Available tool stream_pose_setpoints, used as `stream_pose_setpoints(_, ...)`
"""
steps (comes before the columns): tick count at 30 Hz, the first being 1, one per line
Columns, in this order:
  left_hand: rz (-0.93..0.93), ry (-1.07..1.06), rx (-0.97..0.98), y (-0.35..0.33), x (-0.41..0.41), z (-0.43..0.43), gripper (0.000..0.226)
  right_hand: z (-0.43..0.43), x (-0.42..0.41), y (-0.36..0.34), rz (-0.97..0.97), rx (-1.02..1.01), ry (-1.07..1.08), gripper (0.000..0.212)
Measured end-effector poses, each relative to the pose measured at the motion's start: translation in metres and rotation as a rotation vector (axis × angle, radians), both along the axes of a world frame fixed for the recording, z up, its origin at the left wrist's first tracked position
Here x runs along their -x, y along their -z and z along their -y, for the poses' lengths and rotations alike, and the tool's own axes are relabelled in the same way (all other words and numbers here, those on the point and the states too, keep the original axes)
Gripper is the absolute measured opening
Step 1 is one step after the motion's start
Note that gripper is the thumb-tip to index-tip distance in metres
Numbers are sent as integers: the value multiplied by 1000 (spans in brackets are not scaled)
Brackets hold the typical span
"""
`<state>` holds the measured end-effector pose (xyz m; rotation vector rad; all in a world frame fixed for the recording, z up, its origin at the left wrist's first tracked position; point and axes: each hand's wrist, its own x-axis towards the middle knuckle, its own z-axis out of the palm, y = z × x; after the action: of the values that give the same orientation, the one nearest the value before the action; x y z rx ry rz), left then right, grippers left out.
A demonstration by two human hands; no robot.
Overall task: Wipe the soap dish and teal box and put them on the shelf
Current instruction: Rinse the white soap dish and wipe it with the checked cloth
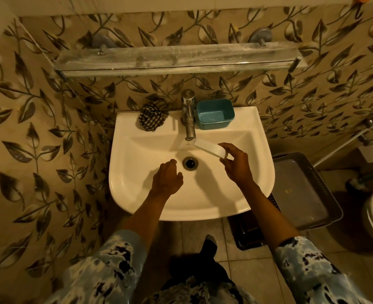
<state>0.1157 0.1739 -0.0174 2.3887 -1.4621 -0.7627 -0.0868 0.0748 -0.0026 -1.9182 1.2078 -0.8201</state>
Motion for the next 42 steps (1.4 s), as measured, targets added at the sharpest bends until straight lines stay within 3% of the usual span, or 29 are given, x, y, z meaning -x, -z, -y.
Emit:
stream_pose_setpoints(20, 12, 1, -20, 7, -3, 6, 46, -2, 9, 8, -55, -83, 178, 44)
stream_pose_setpoints(24, 17, -1, 5, 0, -7, 16, 50, -1, 11, 13, 25, -132, 247, 42)
stream_pose_setpoints(26, 33, -10, 39, -7, -12, 23, 53, 0, 12, 15, 172, -294, 234, 39)
stream_pose_setpoints(29, 136, -54, 126, -18, -26, 41, 59, -2, 11, 15, 633, -791, 313, 30)
stream_pose_setpoints(32, 233, -142, 185, -31, -49, 63, 62, -5, 11, 19, 831, -1094, 319, 33)
stream_pose_setpoints(35, 251, -242, 215, -42, -75, 89, 68, -6, 11, 24, 958, -1197, 324, 28)
stream_pose_setpoints(39, 96, -406, 217, -47, -99, 121, 89, -5, 9, 28, 1033, -1272, 307, 26)
stream_pose_setpoints(42, 1, -442, 179, -41, -111, 138, 84, -3, 9, 29, 1036, -1315, 245, 30)
